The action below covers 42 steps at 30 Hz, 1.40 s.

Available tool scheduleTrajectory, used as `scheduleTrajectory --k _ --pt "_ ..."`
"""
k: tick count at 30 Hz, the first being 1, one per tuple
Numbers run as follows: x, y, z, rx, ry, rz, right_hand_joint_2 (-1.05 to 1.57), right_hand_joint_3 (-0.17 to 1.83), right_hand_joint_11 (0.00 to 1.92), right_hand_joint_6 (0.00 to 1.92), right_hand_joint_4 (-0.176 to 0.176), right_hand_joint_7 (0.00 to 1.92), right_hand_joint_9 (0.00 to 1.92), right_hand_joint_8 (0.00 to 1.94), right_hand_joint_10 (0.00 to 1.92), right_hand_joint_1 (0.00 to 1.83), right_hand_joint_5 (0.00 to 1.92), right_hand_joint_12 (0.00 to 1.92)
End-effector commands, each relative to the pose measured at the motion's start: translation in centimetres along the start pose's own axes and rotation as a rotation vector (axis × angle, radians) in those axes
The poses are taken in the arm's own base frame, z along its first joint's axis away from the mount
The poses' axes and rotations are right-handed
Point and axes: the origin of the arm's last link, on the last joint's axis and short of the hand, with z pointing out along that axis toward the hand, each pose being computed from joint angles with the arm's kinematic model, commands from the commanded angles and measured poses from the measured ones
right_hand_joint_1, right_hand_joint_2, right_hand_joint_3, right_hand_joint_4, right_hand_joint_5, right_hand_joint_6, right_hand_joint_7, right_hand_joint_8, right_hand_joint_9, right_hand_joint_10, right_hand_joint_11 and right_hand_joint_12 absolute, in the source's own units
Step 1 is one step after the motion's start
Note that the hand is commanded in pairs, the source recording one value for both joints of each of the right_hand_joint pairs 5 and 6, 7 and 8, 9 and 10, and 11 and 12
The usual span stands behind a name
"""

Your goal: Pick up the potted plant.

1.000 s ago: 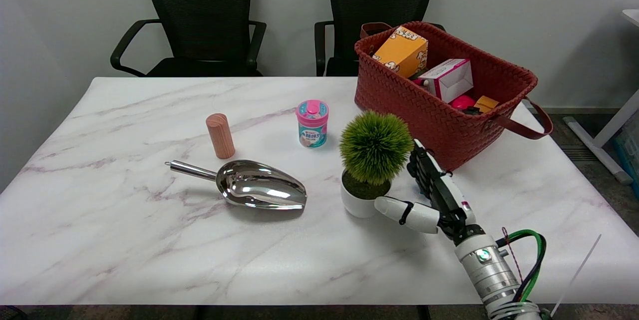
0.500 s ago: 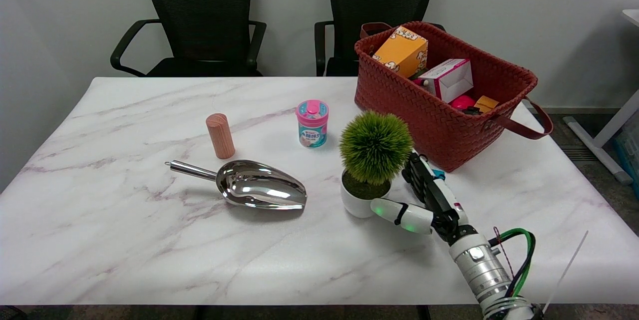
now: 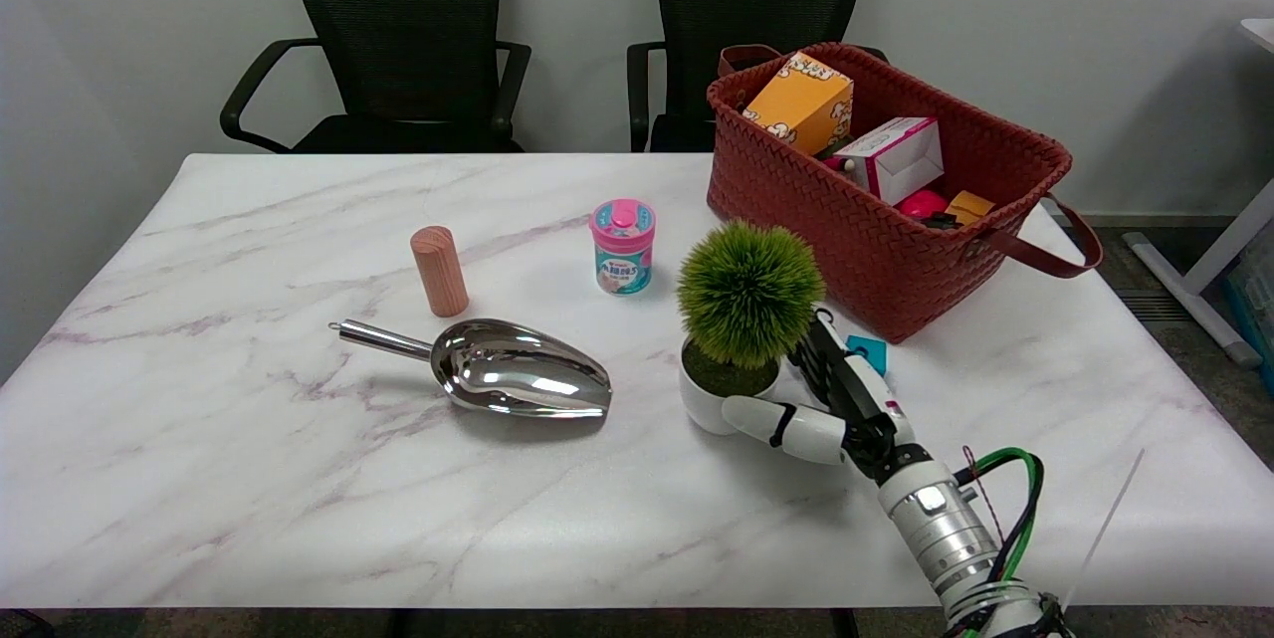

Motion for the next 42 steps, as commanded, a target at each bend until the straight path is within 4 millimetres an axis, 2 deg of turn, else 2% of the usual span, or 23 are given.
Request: scheduleTrajectory --k 1,31,40,42 --pt "-1.3 0.2 0.7 -0.013 -0.030 0.025 0.78 -0.04 0.07 0.00 0.000 0.00 0.00 0.00 0.00 1.07 0.00 0.07" --pt "-2.5 0.3 2.3 -0.015 -0.046 0.038 0.80 -0.04 0.09 0.00 0.000 0.00 0.00 0.00 0.00 1.07 0.00 0.09" --pt "-2.6 0.4 2.3 -0.019 -0.045 0.044 0.80 -0.05 0.12 0.00 0.000 0.00 0.00 0.00 0.00 1.07 0.00 0.12" --pt "-2.6 0.5 2.2 -0.022 -0.045 0.045 0.80 -0.05 0.19 0.00 0.000 0.00 0.01 0.00 0.01 1.07 0.00 0.19"
